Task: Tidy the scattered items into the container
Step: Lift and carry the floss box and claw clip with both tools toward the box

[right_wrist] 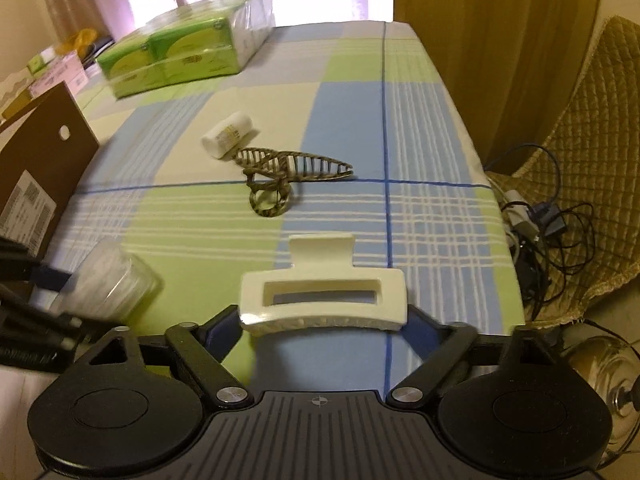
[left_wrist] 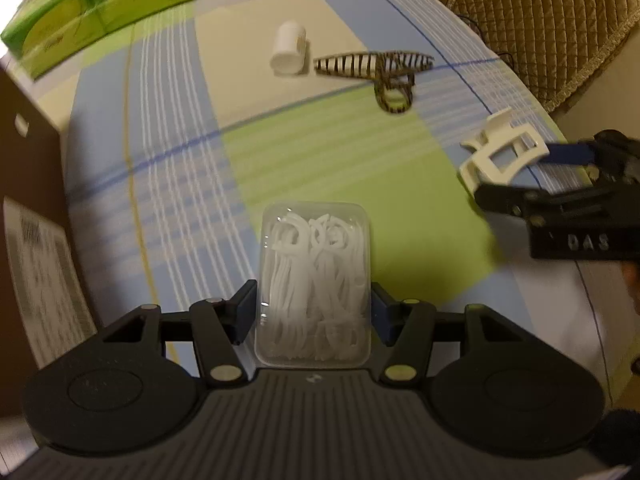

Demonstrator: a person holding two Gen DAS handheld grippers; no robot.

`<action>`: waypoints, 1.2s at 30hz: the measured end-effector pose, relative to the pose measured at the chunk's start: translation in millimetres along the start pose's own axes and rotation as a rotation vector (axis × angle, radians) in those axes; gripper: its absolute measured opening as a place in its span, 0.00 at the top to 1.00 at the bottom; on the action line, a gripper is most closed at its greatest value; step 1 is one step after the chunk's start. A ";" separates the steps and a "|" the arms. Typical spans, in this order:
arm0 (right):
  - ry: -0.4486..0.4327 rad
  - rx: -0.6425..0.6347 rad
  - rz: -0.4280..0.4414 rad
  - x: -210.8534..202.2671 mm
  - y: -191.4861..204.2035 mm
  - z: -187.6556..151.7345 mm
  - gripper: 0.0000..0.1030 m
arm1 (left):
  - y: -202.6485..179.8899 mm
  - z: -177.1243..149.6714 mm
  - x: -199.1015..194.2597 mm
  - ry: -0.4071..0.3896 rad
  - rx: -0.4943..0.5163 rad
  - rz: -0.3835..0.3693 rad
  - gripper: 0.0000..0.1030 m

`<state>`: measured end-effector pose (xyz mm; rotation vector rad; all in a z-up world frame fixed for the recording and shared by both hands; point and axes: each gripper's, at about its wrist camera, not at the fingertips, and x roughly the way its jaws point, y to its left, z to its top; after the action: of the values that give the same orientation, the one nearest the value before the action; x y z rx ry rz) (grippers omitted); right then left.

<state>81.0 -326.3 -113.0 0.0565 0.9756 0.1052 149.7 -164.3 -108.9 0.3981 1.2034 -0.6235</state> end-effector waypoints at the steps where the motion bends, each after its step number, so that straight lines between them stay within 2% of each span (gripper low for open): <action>1: -0.014 0.002 -0.003 -0.7 0.5 0.0 0.00 | 0.4 -1.8 -1.0 -0.004 -0.009 -0.010 0.43; 7: -0.046 0.001 -0.004 1.1 -1.1 7.2 0.00 | -6.6 7.8 3.4 -0.054 0.003 0.003 0.39; 11: -0.025 -0.005 -0.007 6.1 -3.3 8.1 0.01 | -8.6 11.6 9.5 -0.069 0.007 0.026 0.45; 13: -0.018 -0.008 0.000 6.5 -3.7 5.9 0.15 | -8.1 10.5 7.6 -0.076 -0.001 0.030 0.49; 20: -0.016 -0.022 -0.001 -0.2 -3.1 -0.9 0.15 | -3.9 -6.2 -0.4 -0.075 -0.062 0.030 0.49; 28: -0.023 -0.058 0.036 -24.5 7.9 -5.2 0.15 | 1.3 -25.3 -32.4 -0.111 -0.121 0.007 0.49; 36: -0.039 -0.118 0.110 -50.6 43.2 7.0 0.15 | 11.8 -36.6 -81.7 -0.182 -0.151 0.021 0.49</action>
<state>55.9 -289.2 -63.3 0.0037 0.9252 0.2613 111.9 -114.4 -43.9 0.2221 1.0632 -0.5347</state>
